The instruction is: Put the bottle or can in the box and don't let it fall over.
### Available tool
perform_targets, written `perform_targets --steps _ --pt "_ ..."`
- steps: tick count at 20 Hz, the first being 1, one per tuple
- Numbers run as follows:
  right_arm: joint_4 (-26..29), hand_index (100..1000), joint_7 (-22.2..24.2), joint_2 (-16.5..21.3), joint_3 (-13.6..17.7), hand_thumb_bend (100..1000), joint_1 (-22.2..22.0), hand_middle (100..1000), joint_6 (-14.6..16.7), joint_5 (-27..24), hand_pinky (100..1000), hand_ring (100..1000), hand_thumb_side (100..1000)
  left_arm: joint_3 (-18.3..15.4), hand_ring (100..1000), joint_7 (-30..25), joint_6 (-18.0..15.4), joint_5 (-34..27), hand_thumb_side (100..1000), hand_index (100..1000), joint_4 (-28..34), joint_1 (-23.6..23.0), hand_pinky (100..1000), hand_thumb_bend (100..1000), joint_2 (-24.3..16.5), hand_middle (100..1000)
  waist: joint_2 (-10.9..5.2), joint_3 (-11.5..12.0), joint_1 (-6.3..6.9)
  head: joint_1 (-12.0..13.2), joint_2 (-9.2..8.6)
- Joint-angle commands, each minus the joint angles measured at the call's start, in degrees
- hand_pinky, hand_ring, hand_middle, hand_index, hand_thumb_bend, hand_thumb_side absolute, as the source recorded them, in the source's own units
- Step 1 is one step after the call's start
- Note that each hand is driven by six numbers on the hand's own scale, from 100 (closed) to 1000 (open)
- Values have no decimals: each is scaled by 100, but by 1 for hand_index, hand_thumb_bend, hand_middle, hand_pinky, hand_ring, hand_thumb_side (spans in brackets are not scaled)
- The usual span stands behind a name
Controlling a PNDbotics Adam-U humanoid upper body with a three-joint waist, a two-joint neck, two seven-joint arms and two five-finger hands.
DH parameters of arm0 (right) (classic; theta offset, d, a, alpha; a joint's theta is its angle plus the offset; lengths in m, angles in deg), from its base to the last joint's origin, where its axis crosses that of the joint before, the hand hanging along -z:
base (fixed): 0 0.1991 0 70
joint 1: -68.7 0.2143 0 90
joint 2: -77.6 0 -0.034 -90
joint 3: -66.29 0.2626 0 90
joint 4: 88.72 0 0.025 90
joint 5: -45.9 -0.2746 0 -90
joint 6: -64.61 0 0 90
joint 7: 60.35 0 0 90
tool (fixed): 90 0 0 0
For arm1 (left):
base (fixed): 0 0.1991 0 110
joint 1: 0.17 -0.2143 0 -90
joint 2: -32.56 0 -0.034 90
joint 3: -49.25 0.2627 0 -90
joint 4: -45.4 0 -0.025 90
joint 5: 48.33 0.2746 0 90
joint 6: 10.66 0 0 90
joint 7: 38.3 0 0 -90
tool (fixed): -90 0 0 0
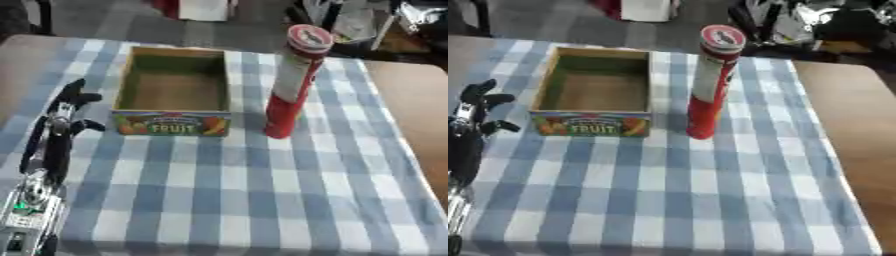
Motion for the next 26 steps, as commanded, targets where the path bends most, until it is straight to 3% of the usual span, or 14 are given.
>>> perform_targets --steps 1,4,8,16,26 --pt "-479 996 203 -144 -5 100 354 886 81 170 730 842 712 24 931 -45 -4 7 985 952 116 90 543 356 -94 706 -40 20 26 -42 -47" --pt "-948 1000 304 -385 16 100 599 914 174 389 784 886 887 30 931 -65 -2 2 985 952 114 99 544 355 -89 706 -47 62 28 -51 -37" --pt "-1517 1000 549 -653 46 100 860 927 249 678 817 911 1000 34 931 -76 1 -4 986 952 109 98 544 355 -85 706 -58 85 30 -54 -29" --pt "-2167 1000 715 -1021 132 100 1158 922 372 990 824 911 1000 54 931 -106 -2 -16 986 952 107 101 544 354 -74 706 -75 111 42 -93 -36" --pt "-2675 1000 702 -1241 209 100 1181 920 427 1385 834 912 1000 62 930 -127 -2 -51 986 953 110 129 545 354 -64 706 -95 176 36 -119 -37"
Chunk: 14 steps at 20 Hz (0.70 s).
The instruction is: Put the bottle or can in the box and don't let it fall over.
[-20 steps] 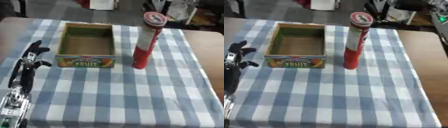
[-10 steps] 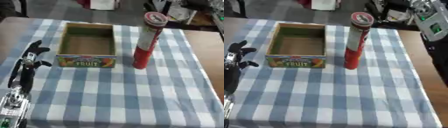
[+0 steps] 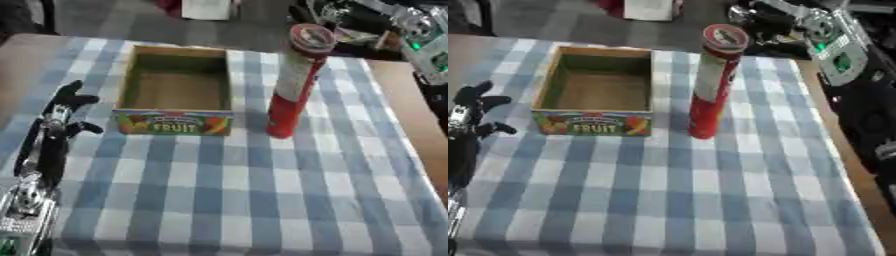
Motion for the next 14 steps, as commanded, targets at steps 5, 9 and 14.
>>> perform_targets --steps 5,9,14 --pt "-168 1000 -15 12 102 100 123 915 74 174 834 910 1000 19 930 -27 -2 -20 986 953 110 90 545 354 -61 706 -102 20 23 -3 -20" --pt "-192 1000 -11 -14 101 100 133 910 92 181 833 907 1000 20 930 -32 -3 -22 986 953 108 95 545 354 -57 705 -107 25 24 -1 -5" --pt "-176 1000 23 -32 84 100 133 906 111 151 831 903 1000 21 929 -35 -3 -27 986 953 109 96 546 354 -57 705 -113 28 21 14 7"
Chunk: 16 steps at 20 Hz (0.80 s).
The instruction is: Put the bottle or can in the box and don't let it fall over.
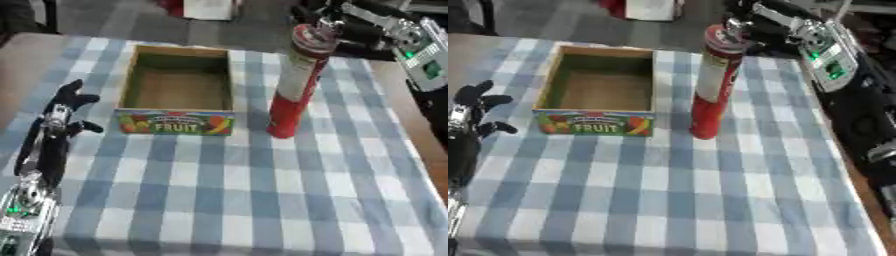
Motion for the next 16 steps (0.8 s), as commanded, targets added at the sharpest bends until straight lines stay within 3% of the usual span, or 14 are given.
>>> perform_targets --steps 1,16 --pt "58 1000 21 60 44 100 133 906 17 -22 831 904 1000 21 929 -17 -10 -11 986 953 109 82 546 354 -58 705 -111 4 25 9 6" --pt "317 1000 134 -83 -96 100 165 908 79 -153 837 905 1000 29 929 -20 -10 -15 987 954 117 82 546 353 -58 704 -109 4 29 -30 -9"
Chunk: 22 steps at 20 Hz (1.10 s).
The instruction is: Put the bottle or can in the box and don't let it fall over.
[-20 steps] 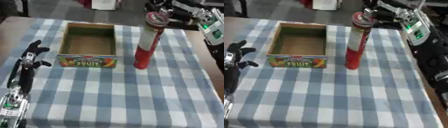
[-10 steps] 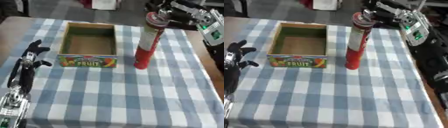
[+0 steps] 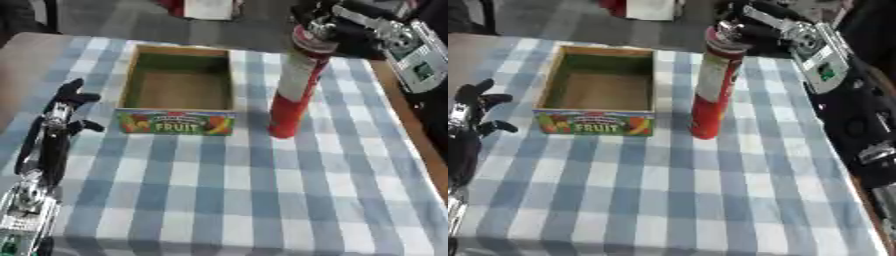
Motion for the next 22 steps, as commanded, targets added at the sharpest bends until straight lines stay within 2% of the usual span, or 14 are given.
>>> perform_targets --steps 1,10,16,22 --pt "194 1000 59 59 -28 100 163 909 24 -61 838 906 1000 26 929 -19 -11 -13 987 954 117 67 546 353 -59 705 -110 2 30 -33 -11" --pt "361 1000 240 -24 -154 100 180 912 44 -103 845 909 1000 33 929 -28 -11 -14 987 954 118 72 546 353 -57 704 -109 10 31 -92 -43" --pt "272 1000 330 -78 -153 100 173 910 31 -15 848 910 1000 34 928 -29 -11 -17 986 954 122 76 546 354 -60 704 -104 31 23 -443 -199" --pt "194 1000 416 -111 -146 100 167 902 52 56 848 906 1000 36 928 -30 -9 -16 987 954 123 76 546 354 -62 703 -99 34 24 -653 -311"
